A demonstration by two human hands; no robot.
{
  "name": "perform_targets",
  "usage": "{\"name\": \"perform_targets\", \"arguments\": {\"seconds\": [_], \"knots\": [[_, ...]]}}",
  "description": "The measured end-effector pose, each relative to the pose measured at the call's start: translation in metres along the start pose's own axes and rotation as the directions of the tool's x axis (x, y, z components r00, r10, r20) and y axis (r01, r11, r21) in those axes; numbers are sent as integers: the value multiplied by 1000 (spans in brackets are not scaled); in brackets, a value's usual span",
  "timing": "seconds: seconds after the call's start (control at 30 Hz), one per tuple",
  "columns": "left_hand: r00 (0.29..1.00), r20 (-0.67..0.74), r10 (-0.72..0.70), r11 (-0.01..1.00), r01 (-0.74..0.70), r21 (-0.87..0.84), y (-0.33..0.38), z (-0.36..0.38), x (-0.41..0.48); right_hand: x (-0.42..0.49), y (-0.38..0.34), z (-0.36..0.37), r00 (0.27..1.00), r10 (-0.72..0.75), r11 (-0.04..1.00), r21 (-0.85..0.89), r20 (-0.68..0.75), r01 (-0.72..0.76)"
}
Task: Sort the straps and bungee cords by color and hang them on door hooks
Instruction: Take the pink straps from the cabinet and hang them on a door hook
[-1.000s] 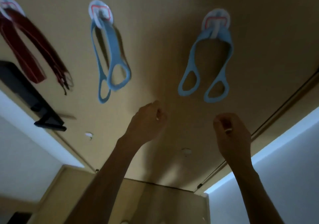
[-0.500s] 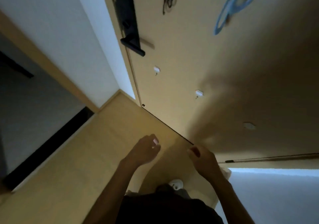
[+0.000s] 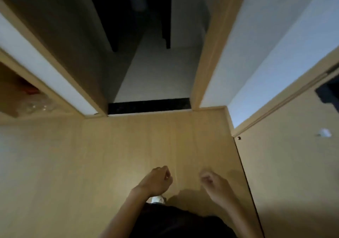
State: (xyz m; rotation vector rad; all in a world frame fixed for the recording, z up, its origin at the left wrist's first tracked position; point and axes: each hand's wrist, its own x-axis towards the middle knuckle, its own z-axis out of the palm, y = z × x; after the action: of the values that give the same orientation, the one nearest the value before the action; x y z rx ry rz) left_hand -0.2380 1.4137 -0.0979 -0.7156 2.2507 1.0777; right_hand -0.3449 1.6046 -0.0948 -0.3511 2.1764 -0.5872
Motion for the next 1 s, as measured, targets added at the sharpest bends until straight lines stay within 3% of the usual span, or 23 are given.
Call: {"name": "perform_targets", "arguments": {"seconds": [0.2,0.4,0.77,1.0], "knots": [[938,-225,-264,949,211,-233,-105,-60,-34,54,-141,55,945,-223,940,-206,240,274],[818,-284,-500,818,338,-466,-169,-84,-63,97,-231,92,868,-285,823,-359,407,439],[662,-329,-674,649,318,-691,-245,-223,-34,193,-364,148,780,-256,655,-491,571,575],[573,-306,-760,519,251,-817,-295,-285,-37,234,-502,213,642,-349,538,-415,682,734]]}}
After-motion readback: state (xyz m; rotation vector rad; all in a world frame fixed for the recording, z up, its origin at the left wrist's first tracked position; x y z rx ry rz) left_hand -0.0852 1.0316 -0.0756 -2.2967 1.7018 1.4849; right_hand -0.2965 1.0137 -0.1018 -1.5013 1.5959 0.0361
